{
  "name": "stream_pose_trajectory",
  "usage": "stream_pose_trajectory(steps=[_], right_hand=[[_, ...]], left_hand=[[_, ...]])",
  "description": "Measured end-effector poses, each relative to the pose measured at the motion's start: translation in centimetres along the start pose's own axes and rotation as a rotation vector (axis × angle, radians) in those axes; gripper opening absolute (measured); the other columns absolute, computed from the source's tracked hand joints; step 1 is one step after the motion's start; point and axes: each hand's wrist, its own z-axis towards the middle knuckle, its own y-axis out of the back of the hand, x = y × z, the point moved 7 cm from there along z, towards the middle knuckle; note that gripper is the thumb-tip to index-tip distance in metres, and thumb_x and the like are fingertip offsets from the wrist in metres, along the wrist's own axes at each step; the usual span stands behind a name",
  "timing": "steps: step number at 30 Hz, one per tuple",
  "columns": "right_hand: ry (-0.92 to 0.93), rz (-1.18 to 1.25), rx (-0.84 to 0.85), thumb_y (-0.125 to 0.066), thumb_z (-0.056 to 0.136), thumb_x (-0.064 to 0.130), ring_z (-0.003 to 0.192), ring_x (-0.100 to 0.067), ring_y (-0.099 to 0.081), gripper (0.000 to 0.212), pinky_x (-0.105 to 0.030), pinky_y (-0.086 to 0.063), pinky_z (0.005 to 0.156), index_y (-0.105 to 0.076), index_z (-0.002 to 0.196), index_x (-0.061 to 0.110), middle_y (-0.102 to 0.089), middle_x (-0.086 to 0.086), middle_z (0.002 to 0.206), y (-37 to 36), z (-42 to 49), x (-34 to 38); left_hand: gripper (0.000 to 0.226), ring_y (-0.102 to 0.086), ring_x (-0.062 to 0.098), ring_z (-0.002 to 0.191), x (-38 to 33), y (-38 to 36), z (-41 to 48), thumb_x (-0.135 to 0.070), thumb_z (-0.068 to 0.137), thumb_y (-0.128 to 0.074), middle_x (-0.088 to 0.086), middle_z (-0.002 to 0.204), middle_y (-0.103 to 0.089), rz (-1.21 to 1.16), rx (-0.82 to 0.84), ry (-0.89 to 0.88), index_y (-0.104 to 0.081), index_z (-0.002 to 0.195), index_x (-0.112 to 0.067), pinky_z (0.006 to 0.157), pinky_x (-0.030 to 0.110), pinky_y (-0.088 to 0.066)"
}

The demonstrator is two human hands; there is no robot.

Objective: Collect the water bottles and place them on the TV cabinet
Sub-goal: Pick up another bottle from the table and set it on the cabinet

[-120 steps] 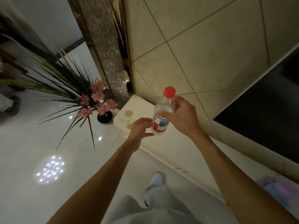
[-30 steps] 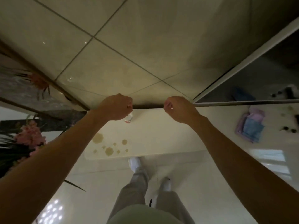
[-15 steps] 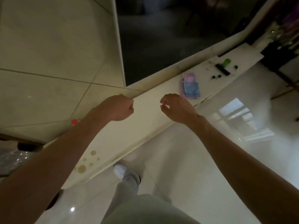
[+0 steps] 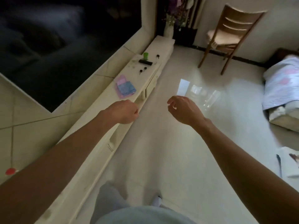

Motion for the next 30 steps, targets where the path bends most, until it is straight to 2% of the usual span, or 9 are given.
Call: stream_pose_trajectory(steps=[2, 5, 10, 15, 19, 24, 30], right_hand=[[-0.080, -0.023, -0.039, -0.051, 0.095, 0.020, 0.098, -0.017, -0.064, 0.026, -0.025, -0.046, 0.080, -0.065, 0.116, 0.011, -0.068, -0.004, 0.112, 2.7, -1.6, -3.7], [-0.216, -0.040, -0.084, -0.052, 0.094, 0.021, 0.103, -0.022, -0.064, 0.027, -0.033, -0.051, 0.086, -0.067, 0.114, 0.011, -0.068, -0.006, 0.112, 5.7, -3.8, -8.6], [-0.393, -0.051, -0.094, -0.055, 0.093, 0.025, 0.103, -0.024, -0.064, 0.027, -0.041, -0.053, 0.089, -0.068, 0.112, 0.011, -0.069, -0.007, 0.114, 7.5, -6.8, -14.6], [-0.511, -0.073, -0.086, -0.055, 0.092, 0.028, 0.099, -0.023, -0.065, 0.028, -0.040, -0.054, 0.085, -0.068, 0.111, 0.012, -0.069, -0.006, 0.114, 8.1, -7.9, -19.0], [-0.622, -0.111, -0.110, -0.056, 0.091, 0.028, 0.097, -0.023, -0.065, 0.026, -0.038, -0.053, 0.084, -0.070, 0.108, 0.014, -0.070, -0.005, 0.111, 10.1, -7.2, -23.0], [-0.806, -0.145, -0.098, -0.054, 0.090, 0.029, 0.094, -0.025, -0.064, 0.025, -0.037, -0.053, 0.080, -0.071, 0.100, 0.013, -0.070, -0.007, 0.104, 12.7, -6.4, -28.1], [-0.955, -0.116, -0.120, -0.052, 0.092, 0.032, 0.102, -0.023, -0.061, 0.028, -0.036, -0.050, 0.083, -0.067, 0.109, 0.016, -0.067, -0.005, 0.113, 14.2, -4.8, -31.2]], left_hand=[[0.027, -0.061, 0.023, 0.086, -3.8, 1.5, 1.7, -0.028, 0.098, -0.045, 0.011, 0.102, -0.067, 0.027, -0.009, -0.070, -0.064, 0.104, -0.009, 0.069, 0.031, -0.045], [0.025, -0.061, 0.024, 0.081, -8.5, 3.4, 4.0, -0.026, 0.098, -0.046, 0.012, 0.097, -0.068, 0.083, -0.028, -0.163, -0.065, 0.100, -0.009, 0.063, 0.029, -0.041], [0.023, -0.066, 0.024, 0.081, -14.0, 4.2, 7.8, -0.028, 0.097, -0.047, 0.008, 0.092, -0.069, 0.140, -0.028, -0.291, -0.066, 0.094, -0.015, 0.067, 0.035, -0.051], [0.024, -0.063, 0.025, 0.085, -18.7, 4.8, 12.4, -0.027, 0.097, -0.047, 0.007, 0.094, -0.067, 0.161, -0.016, -0.418, -0.066, 0.099, -0.012, 0.079, 0.037, -0.054], [0.025, -0.062, 0.027, 0.090, -22.7, 6.4, 17.7, -0.029, 0.097, -0.047, 0.008, 0.101, -0.066, 0.177, -0.032, -0.538, -0.066, 0.101, -0.013, 0.077, 0.033, -0.049], [0.025, -0.064, 0.026, 0.087, -26.6, 8.8, 24.4, -0.030, 0.097, -0.046, 0.007, 0.100, -0.066, 0.214, -0.046, -0.671, -0.066, 0.099, -0.014, 0.071, 0.032, -0.048], [0.025, -0.064, 0.022, 0.083, -29.4, 11.4, 30.7, -0.031, 0.098, -0.046, 0.004, 0.096, -0.068, 0.227, -0.017, -0.778, -0.066, 0.100, -0.015, 0.072, 0.034, -0.052]])
